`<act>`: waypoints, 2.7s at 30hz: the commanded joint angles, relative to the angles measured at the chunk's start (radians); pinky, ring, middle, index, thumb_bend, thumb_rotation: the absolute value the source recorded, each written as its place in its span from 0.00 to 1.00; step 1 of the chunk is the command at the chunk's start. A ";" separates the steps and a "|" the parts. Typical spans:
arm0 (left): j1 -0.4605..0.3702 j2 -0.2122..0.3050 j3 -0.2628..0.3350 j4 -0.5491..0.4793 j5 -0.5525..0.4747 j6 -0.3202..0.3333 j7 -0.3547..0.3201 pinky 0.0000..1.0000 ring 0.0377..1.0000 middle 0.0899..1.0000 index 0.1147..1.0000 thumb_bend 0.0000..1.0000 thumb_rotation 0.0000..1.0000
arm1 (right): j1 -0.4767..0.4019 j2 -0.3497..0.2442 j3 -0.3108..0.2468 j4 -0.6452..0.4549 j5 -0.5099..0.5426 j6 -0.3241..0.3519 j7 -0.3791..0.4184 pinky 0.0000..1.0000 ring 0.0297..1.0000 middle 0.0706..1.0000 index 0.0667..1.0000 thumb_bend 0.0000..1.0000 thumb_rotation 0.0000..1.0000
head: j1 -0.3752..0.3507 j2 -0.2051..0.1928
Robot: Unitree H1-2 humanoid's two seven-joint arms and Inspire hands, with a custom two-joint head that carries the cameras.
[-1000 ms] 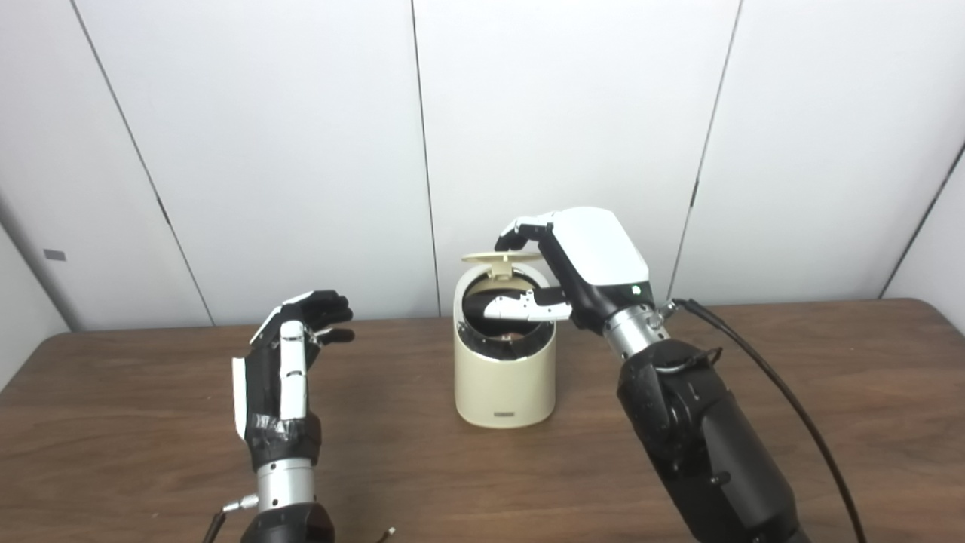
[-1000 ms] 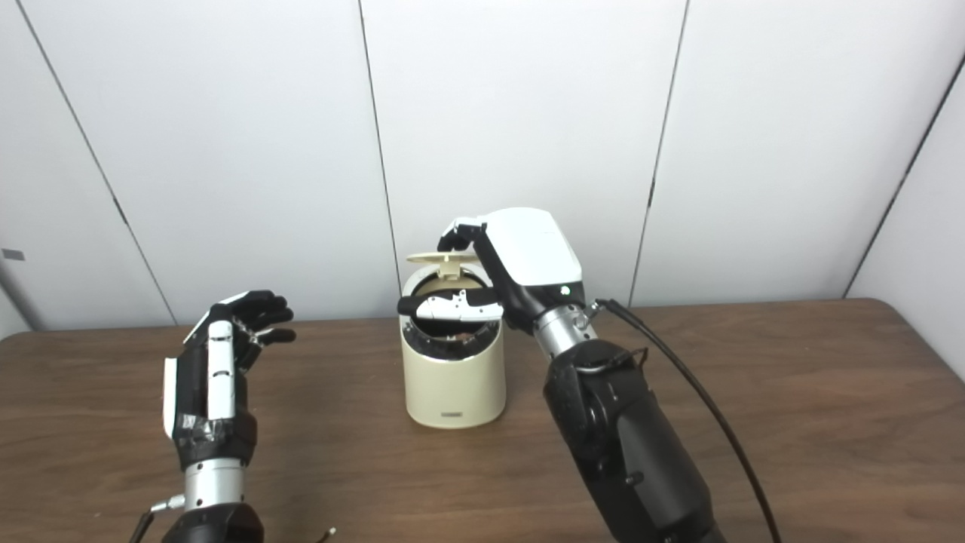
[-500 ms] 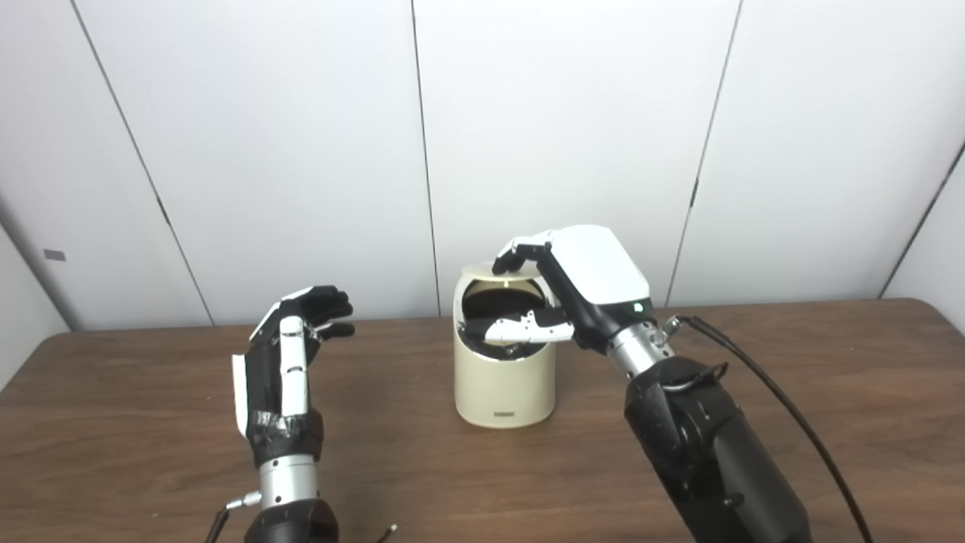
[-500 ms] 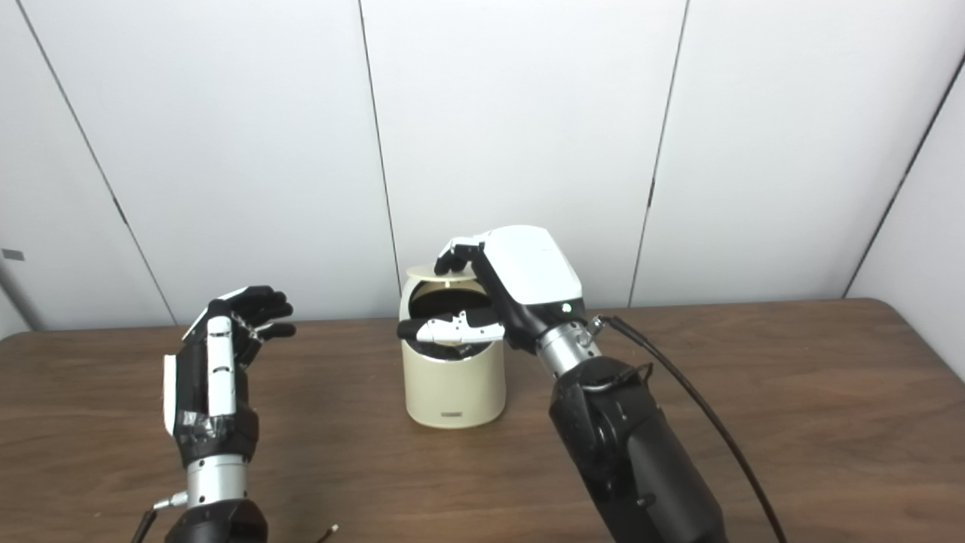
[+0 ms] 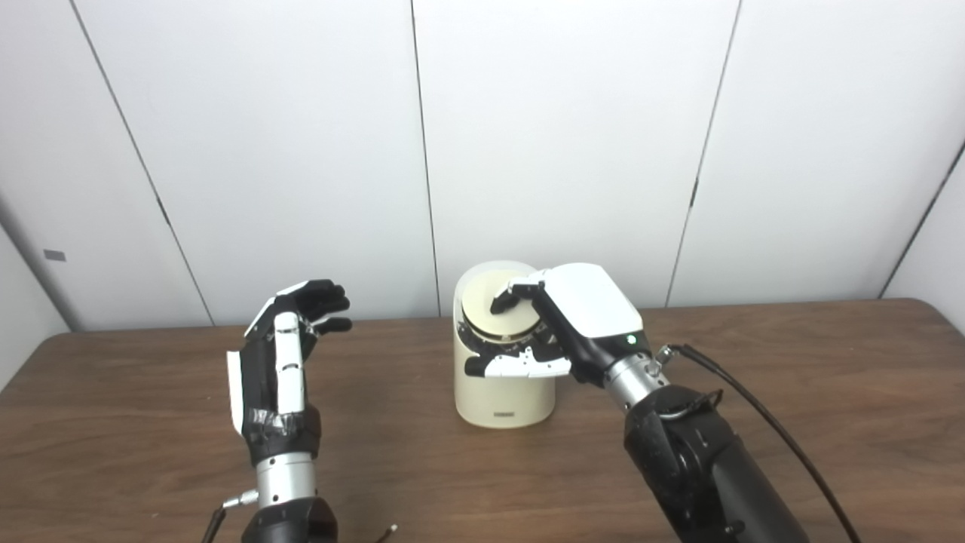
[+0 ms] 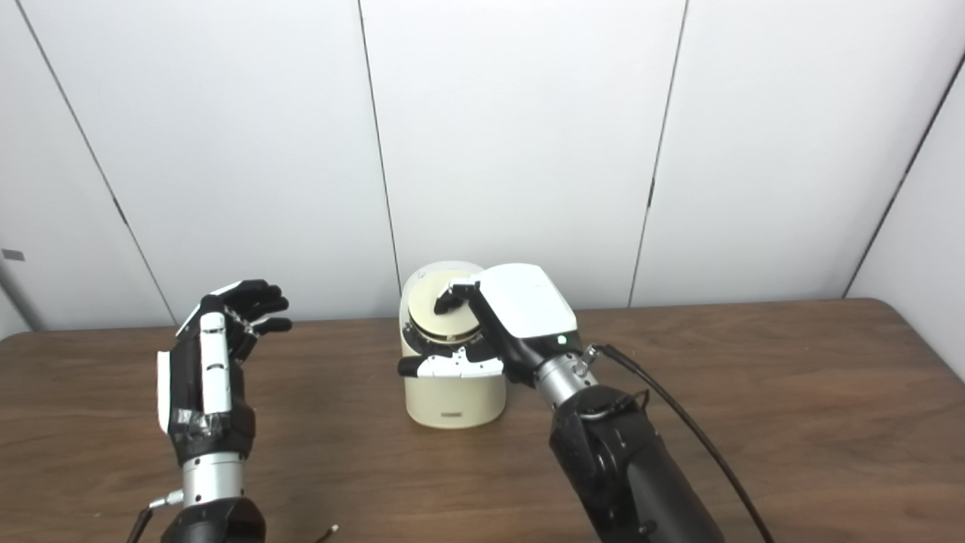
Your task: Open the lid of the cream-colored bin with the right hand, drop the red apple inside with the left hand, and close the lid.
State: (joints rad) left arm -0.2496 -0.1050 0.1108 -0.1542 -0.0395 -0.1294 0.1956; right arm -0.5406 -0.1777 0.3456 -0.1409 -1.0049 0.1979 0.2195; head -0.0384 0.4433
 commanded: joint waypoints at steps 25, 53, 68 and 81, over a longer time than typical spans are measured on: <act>-0.028 0.000 0.006 -0.064 0.001 0.022 0.001 0.55 0.60 0.58 0.53 0.32 0.76 | 0.015 0.003 0.024 -0.033 -0.042 0.026 0.074 0.79 0.77 0.66 0.60 0.80 0.97 | 0.000 0.026; -0.036 0.000 0.005 -0.060 0.006 0.021 0.004 0.55 0.60 0.58 0.53 0.31 0.76 | 0.068 0.020 0.033 -0.028 -0.029 0.033 -0.007 0.77 0.77 0.72 0.70 0.81 0.99 | -0.003 0.020; -0.039 0.008 0.007 -0.024 0.010 -0.005 0.002 0.55 0.60 0.57 0.53 0.30 0.76 | 0.019 0.064 -0.070 -0.266 -0.037 0.031 -0.014 0.80 0.84 0.79 0.77 0.76 0.95 | -0.010 -0.004; -0.036 0.009 0.004 -0.029 0.010 -0.010 0.000 0.54 0.60 0.58 0.54 0.30 0.76 | 0.112 0.080 -0.162 -0.324 0.061 -0.050 -0.170 0.80 0.86 0.85 0.84 0.75 0.96 | -0.008 -0.010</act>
State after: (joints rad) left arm -0.2532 -0.0995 0.1190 -0.1600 -0.0402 -0.0977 0.2002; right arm -0.4106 -0.1038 0.2026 -0.4253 -0.9726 0.1915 0.1103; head -0.0460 0.4326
